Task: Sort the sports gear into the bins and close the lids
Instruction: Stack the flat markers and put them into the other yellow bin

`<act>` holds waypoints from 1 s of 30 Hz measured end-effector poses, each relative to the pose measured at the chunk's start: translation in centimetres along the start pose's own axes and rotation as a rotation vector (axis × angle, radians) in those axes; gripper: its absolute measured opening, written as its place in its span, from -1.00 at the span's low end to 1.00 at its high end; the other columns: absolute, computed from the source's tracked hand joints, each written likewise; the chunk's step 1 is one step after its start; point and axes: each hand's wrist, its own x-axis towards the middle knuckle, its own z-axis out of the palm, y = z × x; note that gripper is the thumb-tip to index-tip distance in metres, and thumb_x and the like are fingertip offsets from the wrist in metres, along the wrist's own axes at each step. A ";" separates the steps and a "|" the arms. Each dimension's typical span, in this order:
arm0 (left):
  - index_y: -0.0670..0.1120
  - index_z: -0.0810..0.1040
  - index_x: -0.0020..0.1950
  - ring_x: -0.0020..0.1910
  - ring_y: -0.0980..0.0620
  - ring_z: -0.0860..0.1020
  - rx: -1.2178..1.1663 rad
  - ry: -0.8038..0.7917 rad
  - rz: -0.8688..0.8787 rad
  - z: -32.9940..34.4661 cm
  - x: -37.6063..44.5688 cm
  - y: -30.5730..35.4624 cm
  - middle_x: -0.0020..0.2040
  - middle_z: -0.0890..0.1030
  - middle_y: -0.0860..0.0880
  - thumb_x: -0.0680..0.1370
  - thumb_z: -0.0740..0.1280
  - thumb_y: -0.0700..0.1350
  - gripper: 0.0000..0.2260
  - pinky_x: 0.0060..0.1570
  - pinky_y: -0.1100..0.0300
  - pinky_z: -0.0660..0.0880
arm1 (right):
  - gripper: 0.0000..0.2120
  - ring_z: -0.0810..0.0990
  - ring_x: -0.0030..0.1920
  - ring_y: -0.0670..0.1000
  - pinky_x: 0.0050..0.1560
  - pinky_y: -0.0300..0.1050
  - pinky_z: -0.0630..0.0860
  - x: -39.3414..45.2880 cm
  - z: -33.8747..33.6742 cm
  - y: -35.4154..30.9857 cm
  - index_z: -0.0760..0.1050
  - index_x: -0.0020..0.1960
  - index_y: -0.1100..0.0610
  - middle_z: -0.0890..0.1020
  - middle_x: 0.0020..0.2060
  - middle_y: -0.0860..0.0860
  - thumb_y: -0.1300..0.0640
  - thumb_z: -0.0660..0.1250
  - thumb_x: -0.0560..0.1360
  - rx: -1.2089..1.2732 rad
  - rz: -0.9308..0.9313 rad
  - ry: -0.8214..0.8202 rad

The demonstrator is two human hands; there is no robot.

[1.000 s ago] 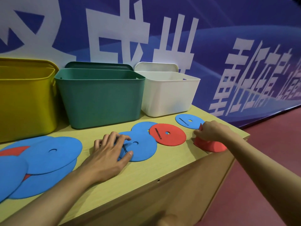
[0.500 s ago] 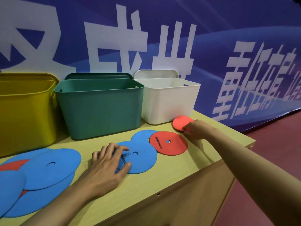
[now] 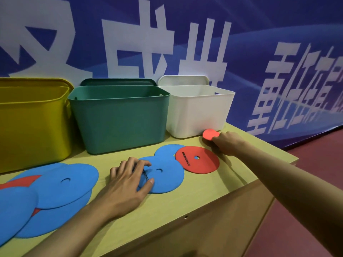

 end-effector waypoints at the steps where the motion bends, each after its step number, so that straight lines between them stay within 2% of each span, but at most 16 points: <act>1: 0.28 0.15 0.38 0.27 0.19 0.24 0.001 0.001 0.000 0.0 0.0 -0.1 0.21 0.19 0.22 0.53 -0.14 0.38 -0.53 0.33 0.11 0.18 | -0.80 0.59 -0.18 0.04 -0.15 -0.09 0.58 -0.6 0.2 0.0 0.49 0.24 0.10 0.47 -0.25 -0.03 0.07 0.22 0.67 0.028 0.009 0.009; 4: 0.26 0.16 0.40 0.28 0.18 0.25 -0.005 0.021 0.006 0.3 0.2 -0.3 0.21 0.19 0.22 0.60 -0.06 0.34 -0.60 0.33 0.11 0.18 | -0.70 0.65 0.02 0.10 -0.04 0.01 0.64 -2.8 1.3 -0.1 0.45 0.37 0.02 0.62 0.09 0.03 0.04 0.23 0.65 0.108 0.066 0.145; 6: 0.25 0.16 0.41 0.27 0.18 0.24 -0.017 0.047 0.008 0.3 0.2 -0.3 0.20 0.19 0.22 0.64 0.01 0.28 -0.65 0.32 0.11 0.18 | -0.46 0.58 0.20 0.13 -0.02 0.05 0.64 -4.6 1.9 -0.6 0.32 0.51 -0.04 0.52 0.35 0.03 0.00 0.35 0.56 0.223 0.085 0.261; 8: 0.24 0.16 0.41 0.24 0.18 0.24 -0.033 0.069 0.003 0.2 0.2 -0.3 0.20 0.20 0.21 0.65 0.04 0.26 -0.66 0.29 0.12 0.19 | -0.33 0.48 0.31 0.13 -0.09 0.06 0.64 -6.8 1.3 -1.7 0.27 0.55 -0.12 0.41 0.46 0.00 -0.02 0.43 0.50 0.286 0.073 0.347; 10: 0.24 0.18 0.41 0.24 0.17 0.24 -0.052 0.082 0.005 0.0 0.0 0.0 0.20 0.21 0.21 0.66 0.05 0.23 -0.67 0.28 0.11 0.18 | -0.32 0.42 0.34 0.14 -0.20 0.01 0.63 -9.4 -0.1 -3.3 0.29 0.54 -0.18 0.42 0.44 0.00 -0.04 0.45 0.47 0.270 0.023 0.418; 12: 0.24 0.19 0.41 0.25 0.16 0.24 -0.066 0.101 0.019 -0.2 -0.2 0.4 0.21 0.21 0.20 0.67 0.05 0.21 -0.68 0.28 0.10 0.18 | -0.34 0.40 0.32 0.12 -0.20 -0.02 0.64 -11.7 -1.1 -5.1 0.29 0.53 -0.23 0.41 0.41 0.00 -0.06 0.44 0.48 0.282 -0.032 0.415; 16: 0.21 0.21 0.40 0.28 0.15 0.27 -0.036 0.092 0.091 -1.0 -1.3 1.0 0.23 0.23 0.18 0.65 0.00 0.21 -0.67 0.33 0.04 0.20 | -0.36 0.40 0.29 0.07 0.04 0.04 0.63 -14.3 -1.6 -7.5 0.23 0.54 -0.31 0.35 0.43 -0.06 0.00 0.38 0.55 0.456 -0.097 0.352; 19: 0.23 0.22 0.42 0.32 0.14 0.28 -0.099 0.098 0.083 -1.9 -1.4 1.6 0.25 0.27 0.18 0.66 0.06 0.23 -0.66 0.32 0.01 0.22 | -0.33 0.51 0.26 0.06 0.10 0.04 0.60 -15.2 -2.6 -9.1 0.29 0.52 -0.30 0.46 0.36 -0.07 0.08 0.42 0.51 0.651 -0.116 0.424; 22: 0.27 0.13 0.47 0.40 0.06 0.28 -0.165 -0.055 0.077 -3.3 -0.9 1.9 0.31 0.26 0.13 0.55 0.23 0.29 -0.47 0.37 -0.05 0.27 | -0.43 0.57 0.17 0.03 0.06 0.02 0.60 -15.9 -4.8 -12.4 0.39 0.49 -0.25 0.57 0.25 -0.05 0.12 0.36 0.54 0.812 -0.225 0.529; 24: 0.28 0.04 0.52 0.39 -0.02 0.25 -0.037 -0.179 0.087 -4.8 -0.8 1.1 0.33 0.21 0.04 0.48 0.33 0.24 -0.30 0.39 -0.07 0.27 | -0.49 0.56 0.16 -0.01 0.07 -0.09 0.57 -16.1 -6.4 -14.9 0.42 0.48 -0.22 0.58 0.24 -0.05 0.09 0.36 0.57 0.835 -0.303 0.544; 25: 0.28 0.02 0.53 0.38 -0.04 0.24 0.029 -0.194 0.085 -5.7 -0.7 0.6 0.33 0.21 0.02 0.49 0.34 0.19 -0.29 0.38 -0.07 0.27 | -0.51 0.56 0.16 -0.02 0.09 -0.13 0.55 -16.1 -6.8 -16.0 0.43 0.47 -0.21 0.58 0.25 -0.05 0.06 0.36 0.58 0.848 -0.336 0.540; 28: 0.27 0.13 0.53 0.38 -0.04 0.30 0.085 -0.184 0.019 -7.4 -1.0 -1.5 0.35 0.28 -0.01 0.60 0.26 0.03 -0.46 0.39 -0.08 0.32 | -0.55 0.55 0.20 -0.04 0.23 -0.25 0.46 -15.6 -7.0 -18.1 0.43 0.47 -0.22 0.57 0.28 -0.07 0.05 0.33 0.61 0.921 -0.390 0.511; 30: 0.19 0.24 0.51 0.40 -0.04 0.35 0.083 -0.277 -0.064 -7.8 -1.3 -2.7 0.37 0.34 -0.02 0.63 0.22 -0.02 -0.55 0.41 -0.07 0.36 | -0.55 0.52 0.24 -0.07 0.27 -0.31 0.39 -15.2 -6.7 -19.2 0.42 0.46 -0.25 0.55 0.30 -0.10 0.06 0.31 0.62 0.965 -0.388 0.497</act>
